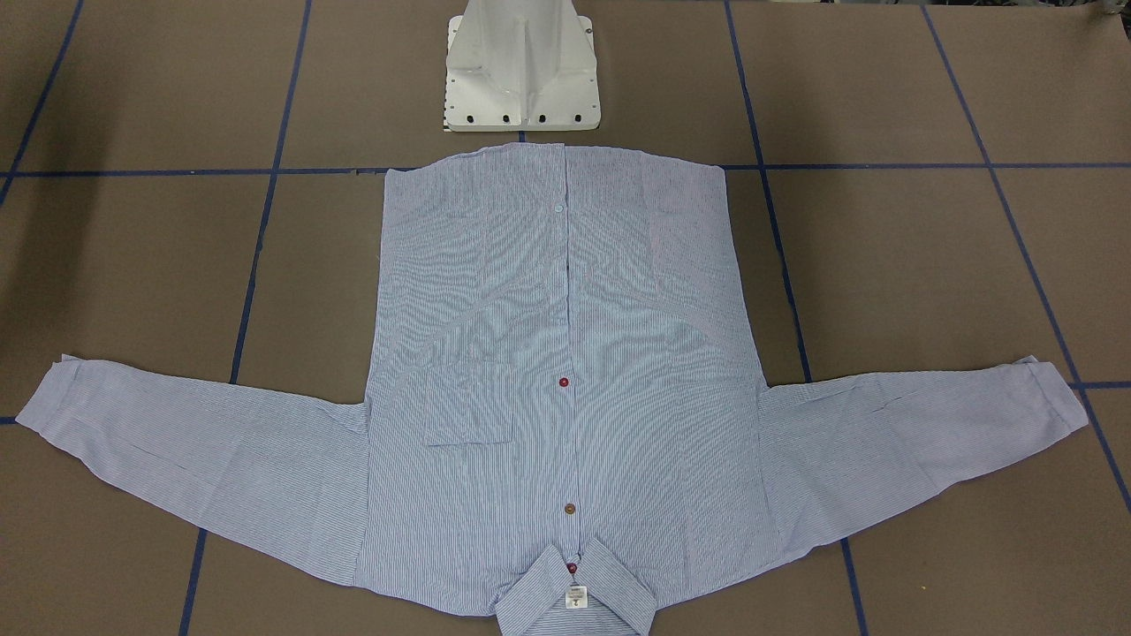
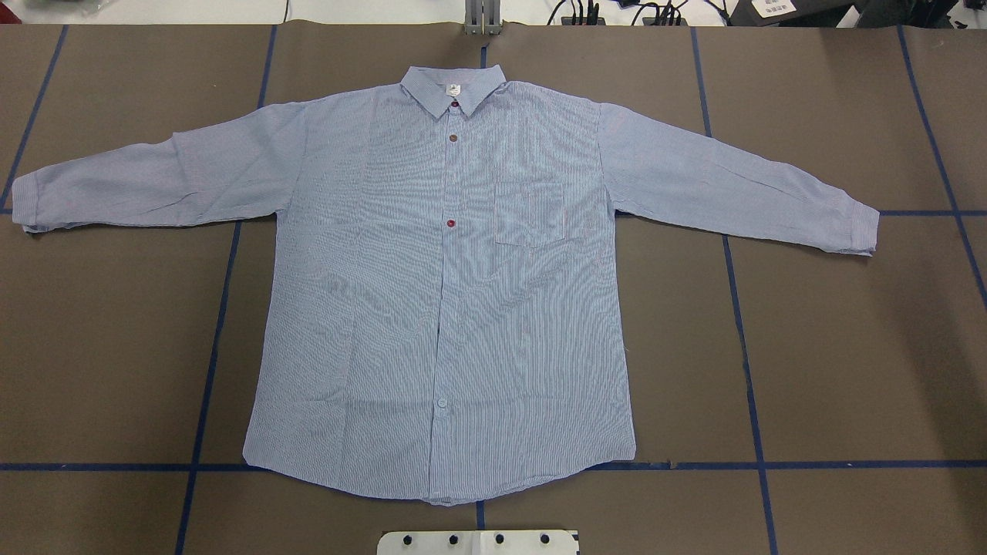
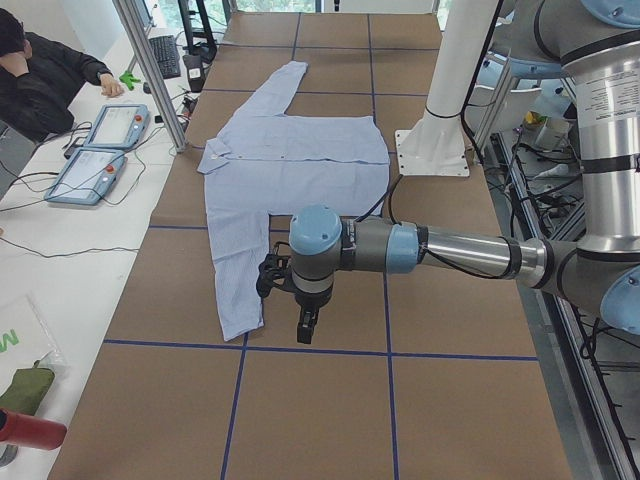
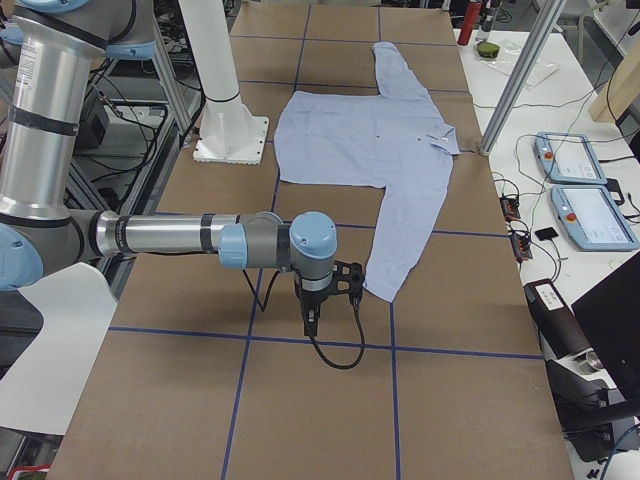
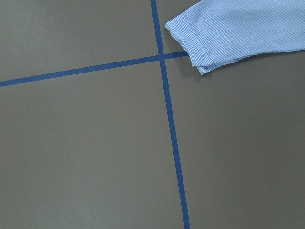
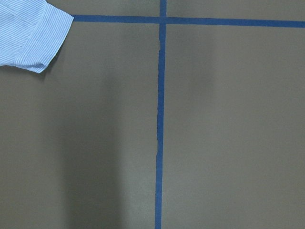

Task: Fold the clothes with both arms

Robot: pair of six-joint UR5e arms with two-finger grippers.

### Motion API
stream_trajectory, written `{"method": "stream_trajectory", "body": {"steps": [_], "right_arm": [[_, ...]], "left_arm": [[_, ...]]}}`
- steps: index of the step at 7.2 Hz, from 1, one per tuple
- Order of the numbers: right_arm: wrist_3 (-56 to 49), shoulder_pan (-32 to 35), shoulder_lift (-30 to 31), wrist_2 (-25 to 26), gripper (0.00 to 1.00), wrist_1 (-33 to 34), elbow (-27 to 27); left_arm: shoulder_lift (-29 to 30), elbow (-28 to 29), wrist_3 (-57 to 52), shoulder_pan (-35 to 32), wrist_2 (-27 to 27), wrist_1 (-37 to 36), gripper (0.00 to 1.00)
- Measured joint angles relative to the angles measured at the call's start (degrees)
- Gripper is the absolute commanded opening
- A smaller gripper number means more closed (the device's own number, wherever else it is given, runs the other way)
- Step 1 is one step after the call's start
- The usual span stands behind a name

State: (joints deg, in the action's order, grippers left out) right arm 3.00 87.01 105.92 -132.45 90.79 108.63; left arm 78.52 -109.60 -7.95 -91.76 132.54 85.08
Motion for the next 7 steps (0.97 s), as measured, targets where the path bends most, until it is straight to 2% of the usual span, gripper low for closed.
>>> {"method": "stream_trajectory", "body": {"steps": [4, 6, 7], "right_arm": [[-0.05, 0.00, -0.12, -0.35, 1.00, -1.51, 0.80], [0.43, -0.04, -0.62, -0.46, 1.00, -8.60, 0.89], [0.62, -0.02, -1.54, -0.38, 1.00, -15.10, 0.27]], "left_arm": [[-0.01, -4.35, -0.20, 0.01, -0.43, 0.03, 1.00], [0.52, -8.85, -0.31, 0.02, -0.19, 2.25, 1.00], [2.16, -8.27, -0.22, 0.03, -0.34, 8.88, 1.00]]}}
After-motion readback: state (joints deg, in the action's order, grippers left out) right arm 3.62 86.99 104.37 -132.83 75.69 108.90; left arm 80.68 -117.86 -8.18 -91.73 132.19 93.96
